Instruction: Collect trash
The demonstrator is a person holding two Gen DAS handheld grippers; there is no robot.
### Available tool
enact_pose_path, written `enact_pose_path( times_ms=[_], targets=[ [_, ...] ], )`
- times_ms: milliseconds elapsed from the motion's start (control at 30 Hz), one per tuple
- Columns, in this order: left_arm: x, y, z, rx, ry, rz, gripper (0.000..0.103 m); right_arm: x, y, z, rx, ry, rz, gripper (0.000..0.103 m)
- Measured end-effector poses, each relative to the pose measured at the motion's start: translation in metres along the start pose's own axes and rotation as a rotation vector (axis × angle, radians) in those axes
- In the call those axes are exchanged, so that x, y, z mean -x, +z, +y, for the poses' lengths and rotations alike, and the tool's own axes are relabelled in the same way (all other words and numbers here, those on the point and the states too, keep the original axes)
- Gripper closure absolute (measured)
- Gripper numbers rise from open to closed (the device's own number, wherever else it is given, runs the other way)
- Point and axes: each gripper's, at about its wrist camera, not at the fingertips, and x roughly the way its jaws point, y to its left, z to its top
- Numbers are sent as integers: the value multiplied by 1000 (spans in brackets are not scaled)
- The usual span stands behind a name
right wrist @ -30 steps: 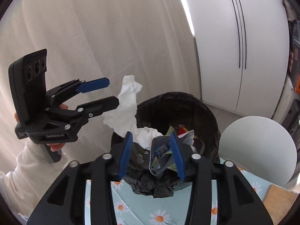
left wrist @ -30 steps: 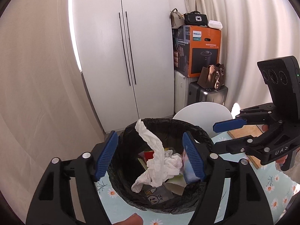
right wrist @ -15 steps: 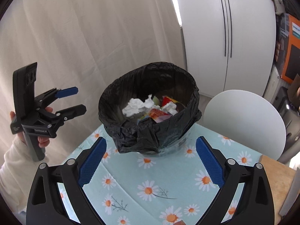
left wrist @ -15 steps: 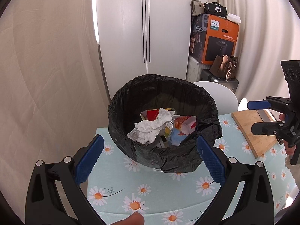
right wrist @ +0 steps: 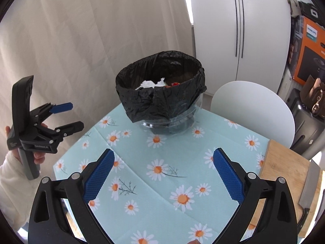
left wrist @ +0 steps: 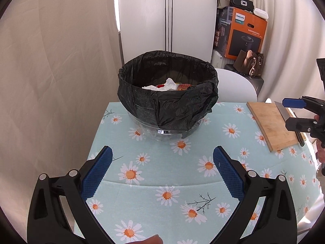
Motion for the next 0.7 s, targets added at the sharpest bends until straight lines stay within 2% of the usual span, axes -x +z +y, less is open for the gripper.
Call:
enact_pose_path(
  times_ms=[167, 333, 700],
  targets=[
    [16, -21, -15, -2, -6, 0, 6, 13, -21, 4, 17, -18, 4, 9],
    [30, -36, -26, -10, 18, 3, 6, 25, -39, 7, 17, -12, 9, 9],
    [54, -51, -30, 11, 54, -3, 6, 41, -62, 20, 39, -17, 17, 9]
  ],
)
